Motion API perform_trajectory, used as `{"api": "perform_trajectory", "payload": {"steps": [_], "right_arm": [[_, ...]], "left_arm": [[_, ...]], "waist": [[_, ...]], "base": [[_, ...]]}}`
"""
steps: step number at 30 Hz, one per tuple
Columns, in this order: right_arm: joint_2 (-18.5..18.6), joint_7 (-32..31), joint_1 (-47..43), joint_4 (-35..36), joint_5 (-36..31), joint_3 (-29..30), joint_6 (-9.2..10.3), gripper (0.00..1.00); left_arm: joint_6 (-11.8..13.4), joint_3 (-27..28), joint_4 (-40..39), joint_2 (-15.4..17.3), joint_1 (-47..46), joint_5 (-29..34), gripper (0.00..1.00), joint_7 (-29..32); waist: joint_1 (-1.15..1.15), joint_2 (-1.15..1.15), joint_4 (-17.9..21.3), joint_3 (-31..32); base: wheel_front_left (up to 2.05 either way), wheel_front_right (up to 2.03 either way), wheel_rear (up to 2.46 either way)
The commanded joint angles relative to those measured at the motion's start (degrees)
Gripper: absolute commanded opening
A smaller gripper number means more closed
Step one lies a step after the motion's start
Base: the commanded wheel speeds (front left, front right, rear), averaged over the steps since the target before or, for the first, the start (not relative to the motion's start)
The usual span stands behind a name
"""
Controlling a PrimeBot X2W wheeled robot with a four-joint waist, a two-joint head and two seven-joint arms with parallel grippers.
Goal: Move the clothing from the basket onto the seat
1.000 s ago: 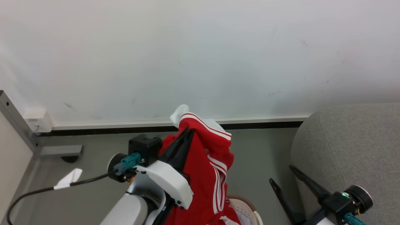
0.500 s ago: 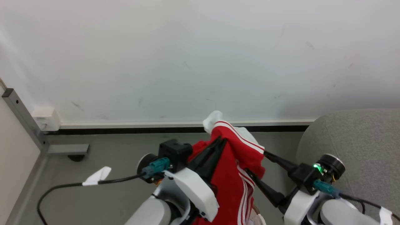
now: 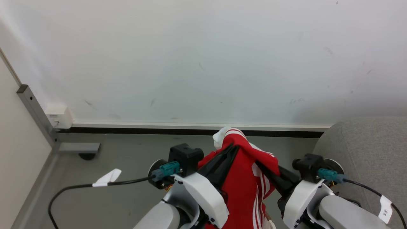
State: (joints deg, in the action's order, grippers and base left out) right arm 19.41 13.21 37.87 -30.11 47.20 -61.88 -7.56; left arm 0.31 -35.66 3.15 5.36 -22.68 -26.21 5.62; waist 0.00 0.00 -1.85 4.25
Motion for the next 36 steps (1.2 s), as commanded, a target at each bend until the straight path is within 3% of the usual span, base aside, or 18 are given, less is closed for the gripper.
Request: {"api": "perform_trajectory", "payload": {"steps": [1,3,5,7,8,14,23,36], "right_arm": [[0.4,0.6,0.8,-0.5,1.5,0.0,0.14,0.0],[0.7,1.2,1.2,-0.7,2.7,0.5,0.14,0.0],[0.7,1.6,0.9,-0.3,5.0,1.7,0.14,0.0],[0.9,1.6,0.8,0.4,6.9,3.0,0.14,0.0],[1.2,1.7,0.8,0.7,7.9,3.6,0.14,0.0],[2.0,1.9,1.3,2.8,11.7,8.1,0.14,0.0],[3.5,2.0,0.5,5.3,11.2,12.5,0.14,0.0],[6.1,2.0,2.1,7.9,10.4,14.9,0.14,0.0]], "left_arm": [[0.1,0.3,0.2,0.5,0.1,0.2,0.0,-0.5],[0.4,0.4,0.8,1.0,0.5,0.5,0.02,-0.7],[0.6,0.6,1.2,1.3,0.8,0.4,0.27,-1.1],[0.7,0.7,1.5,1.8,1.2,0.8,0.7,-1.7],[0.7,0.6,1.7,2.0,1.5,0.8,1.0,-2.1],[0.1,-0.2,4.0,2.6,2.8,1.4,1.0,-3.8],[-0.8,-2.6,7.4,1.9,4.5,1.7,1.0,-5.9],[-0.5,-3.7,8.6,1.5,4.5,1.4,1.0,-7.6]], "waist": [[0.0,0.0,0.0,0.0],[0.0,0.0,0.1,0.0],[0.0,0.0,0.2,0.1],[0.0,0.0,0.3,0.0],[0.0,0.0,0.4,0.0],[0.0,0.0,0.9,-0.2],[0.0,0.0,2.0,-0.3],[0.0,0.0,7.8,-1.2]], "base": [[0.0,0.0,0.0],[0.0,0.0,0.0],[0.0,0.0,0.0],[0.0,0.0,0.0],[0.0,0.0,0.0],[0.0,0.0,0.0],[0.0,0.0,0.0],[0.0,0.0,0.0]]}}
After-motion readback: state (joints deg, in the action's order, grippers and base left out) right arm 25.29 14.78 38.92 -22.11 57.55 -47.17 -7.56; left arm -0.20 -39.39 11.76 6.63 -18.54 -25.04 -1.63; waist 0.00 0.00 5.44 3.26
